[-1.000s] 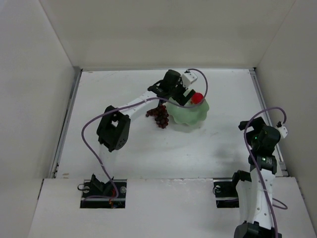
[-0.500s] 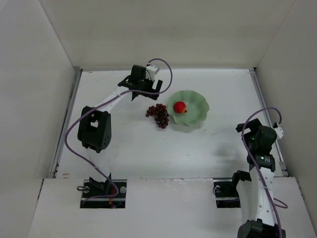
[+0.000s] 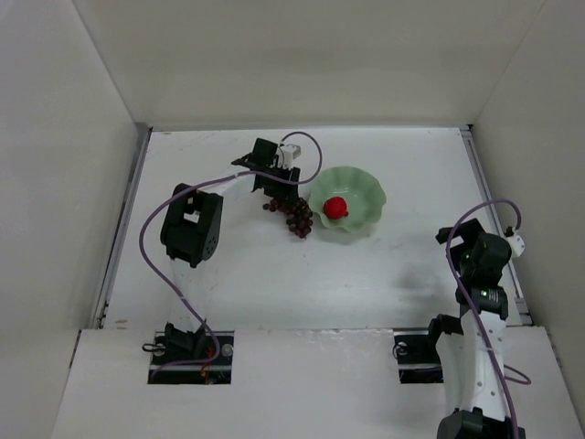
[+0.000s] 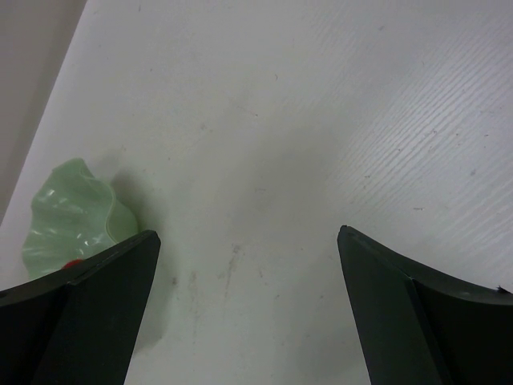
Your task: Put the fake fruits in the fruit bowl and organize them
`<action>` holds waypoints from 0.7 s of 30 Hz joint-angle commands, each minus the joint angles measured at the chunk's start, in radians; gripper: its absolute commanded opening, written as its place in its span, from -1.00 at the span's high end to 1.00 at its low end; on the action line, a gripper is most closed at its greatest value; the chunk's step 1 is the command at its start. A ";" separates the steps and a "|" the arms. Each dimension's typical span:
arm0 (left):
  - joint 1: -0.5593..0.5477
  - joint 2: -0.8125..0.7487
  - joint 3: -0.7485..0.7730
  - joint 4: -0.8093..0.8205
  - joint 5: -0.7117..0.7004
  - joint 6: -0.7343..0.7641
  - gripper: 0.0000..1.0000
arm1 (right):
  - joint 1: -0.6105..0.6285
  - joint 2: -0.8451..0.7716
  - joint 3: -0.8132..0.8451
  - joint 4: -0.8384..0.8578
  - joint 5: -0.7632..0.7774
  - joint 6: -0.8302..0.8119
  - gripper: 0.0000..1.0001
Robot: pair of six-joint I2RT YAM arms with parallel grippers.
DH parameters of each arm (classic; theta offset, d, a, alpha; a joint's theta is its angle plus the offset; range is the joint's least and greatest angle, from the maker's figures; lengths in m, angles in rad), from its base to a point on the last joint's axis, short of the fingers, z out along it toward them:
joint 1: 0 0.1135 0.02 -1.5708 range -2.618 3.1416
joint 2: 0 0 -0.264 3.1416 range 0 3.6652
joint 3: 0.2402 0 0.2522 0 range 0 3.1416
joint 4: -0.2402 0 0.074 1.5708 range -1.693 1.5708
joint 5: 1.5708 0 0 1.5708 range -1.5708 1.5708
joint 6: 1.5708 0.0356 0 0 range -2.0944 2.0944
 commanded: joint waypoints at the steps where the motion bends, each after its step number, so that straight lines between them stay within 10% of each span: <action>1: 0.015 0.030 0.006 -0.113 0.107 -0.023 0.12 | 0.013 -0.007 0.027 0.011 0.023 -0.007 -1.00; 3: 0.022 0.008 0.000 -0.140 0.091 -0.006 0.68 | 0.013 -0.005 0.027 0.011 0.023 -0.007 -1.00; 6: 0.045 -0.054 -0.002 -0.143 0.030 0.014 0.97 | 0.013 -0.001 0.025 0.013 0.026 -0.007 -1.00; 21: -0.214 -0.237 0.302 -0.057 -0.303 0.264 1.00 | 0.006 0.010 0.019 0.028 0.026 -0.013 -1.00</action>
